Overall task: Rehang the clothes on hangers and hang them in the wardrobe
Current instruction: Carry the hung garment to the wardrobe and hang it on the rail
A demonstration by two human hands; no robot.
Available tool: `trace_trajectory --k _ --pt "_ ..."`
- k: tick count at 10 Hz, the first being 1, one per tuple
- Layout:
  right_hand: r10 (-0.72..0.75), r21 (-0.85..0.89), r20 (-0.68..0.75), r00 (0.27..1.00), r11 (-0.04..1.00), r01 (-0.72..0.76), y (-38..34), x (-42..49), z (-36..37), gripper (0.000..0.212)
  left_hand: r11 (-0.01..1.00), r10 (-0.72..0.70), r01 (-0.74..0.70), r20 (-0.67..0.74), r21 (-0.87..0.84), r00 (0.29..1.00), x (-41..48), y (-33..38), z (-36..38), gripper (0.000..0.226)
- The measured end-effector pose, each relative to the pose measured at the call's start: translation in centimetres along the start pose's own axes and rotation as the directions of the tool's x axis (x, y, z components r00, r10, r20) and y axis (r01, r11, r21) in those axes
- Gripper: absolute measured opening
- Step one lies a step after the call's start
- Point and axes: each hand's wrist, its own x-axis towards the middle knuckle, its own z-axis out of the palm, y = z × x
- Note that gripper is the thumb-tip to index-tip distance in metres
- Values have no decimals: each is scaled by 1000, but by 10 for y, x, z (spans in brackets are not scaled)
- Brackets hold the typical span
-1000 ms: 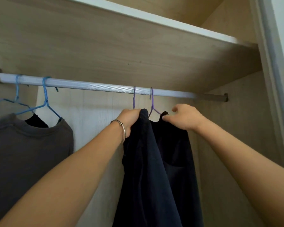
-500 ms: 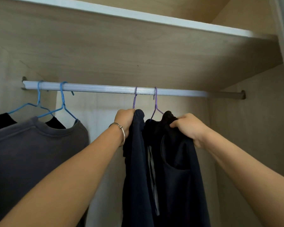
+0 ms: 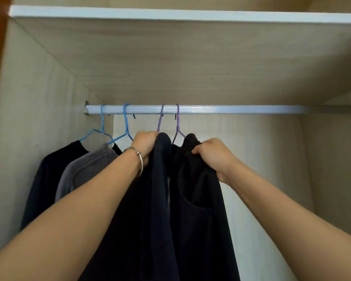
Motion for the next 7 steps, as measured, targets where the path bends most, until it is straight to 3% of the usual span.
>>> trace_trajectory --k 3,4,5,6,7 --pt "6 -46 -3 1000 999 -6 -6 1 17 9 998 49 -48 -22 26 999 11 -9 -22 25" --pt "6 -55 -14 1000 998 -7 -11 0 16 10 998 48 -52 -78 -42 996 8 -11 -26 22" --pt "-1 -56 -37 999 998 -1 -12 0 17 23 986 82 -75 -43 147 996 3 -5 -29 26" --pt "-11 -56 -71 997 998 7 -9 1 21 27 995 84 -83 -9 50 996 1 -6 -24 30" --pt "-29 -74 -99 995 997 22 -7 4 24 26 999 36 -36 -20 -3 999 0 -9 -21 19"
